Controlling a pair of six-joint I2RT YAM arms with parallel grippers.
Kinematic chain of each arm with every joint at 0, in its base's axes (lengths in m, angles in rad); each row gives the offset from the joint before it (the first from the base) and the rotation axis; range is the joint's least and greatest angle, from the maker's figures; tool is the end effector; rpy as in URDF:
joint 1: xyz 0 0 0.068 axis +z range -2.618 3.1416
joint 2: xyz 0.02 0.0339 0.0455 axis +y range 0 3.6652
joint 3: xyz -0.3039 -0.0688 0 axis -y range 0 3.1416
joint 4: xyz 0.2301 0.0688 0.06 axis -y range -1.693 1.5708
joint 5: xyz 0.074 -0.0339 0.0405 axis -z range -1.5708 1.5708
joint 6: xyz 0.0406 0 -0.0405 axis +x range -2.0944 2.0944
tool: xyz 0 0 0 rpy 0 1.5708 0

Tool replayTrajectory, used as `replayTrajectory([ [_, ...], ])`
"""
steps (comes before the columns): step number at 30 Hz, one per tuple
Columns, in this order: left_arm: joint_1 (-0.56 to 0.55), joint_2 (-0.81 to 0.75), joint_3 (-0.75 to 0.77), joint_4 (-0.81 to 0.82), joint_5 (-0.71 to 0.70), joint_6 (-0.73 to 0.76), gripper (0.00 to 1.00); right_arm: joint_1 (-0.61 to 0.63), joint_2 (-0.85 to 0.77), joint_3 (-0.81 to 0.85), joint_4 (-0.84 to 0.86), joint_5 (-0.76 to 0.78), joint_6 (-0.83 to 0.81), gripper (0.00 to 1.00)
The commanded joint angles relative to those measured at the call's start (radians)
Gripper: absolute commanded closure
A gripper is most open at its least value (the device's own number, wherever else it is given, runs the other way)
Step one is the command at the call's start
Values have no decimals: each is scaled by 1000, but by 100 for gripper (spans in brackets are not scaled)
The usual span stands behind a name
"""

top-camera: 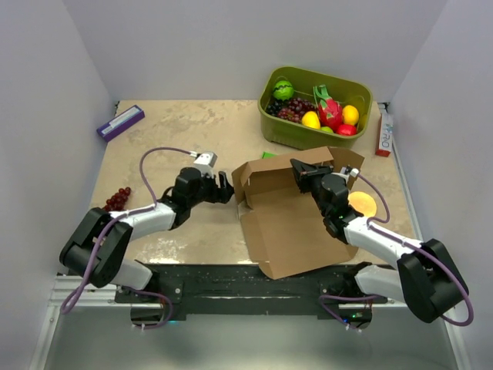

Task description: Fold the paper box

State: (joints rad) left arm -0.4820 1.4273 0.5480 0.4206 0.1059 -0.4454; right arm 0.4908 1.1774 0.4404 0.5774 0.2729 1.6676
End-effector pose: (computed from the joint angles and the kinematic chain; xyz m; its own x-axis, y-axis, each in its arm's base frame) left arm 0.2391 -0.1299 0.2247 -0.5888 -0.1754 -0.7890 0.3227 0.8439 -0.4285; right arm 0.2044 0.0968 0.2660 -0.2046 0.9774 0.0528 0.1607 -0.0197 0.9868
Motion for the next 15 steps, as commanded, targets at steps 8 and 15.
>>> replayTrajectory([
  [8,-90,-88,-17,155,73,34,26,5,28,-16,-76,26,-8,100],
  [15,-139,-57,-20,205,181,73,28,6,33,-19,-76,29,-3,100],
])
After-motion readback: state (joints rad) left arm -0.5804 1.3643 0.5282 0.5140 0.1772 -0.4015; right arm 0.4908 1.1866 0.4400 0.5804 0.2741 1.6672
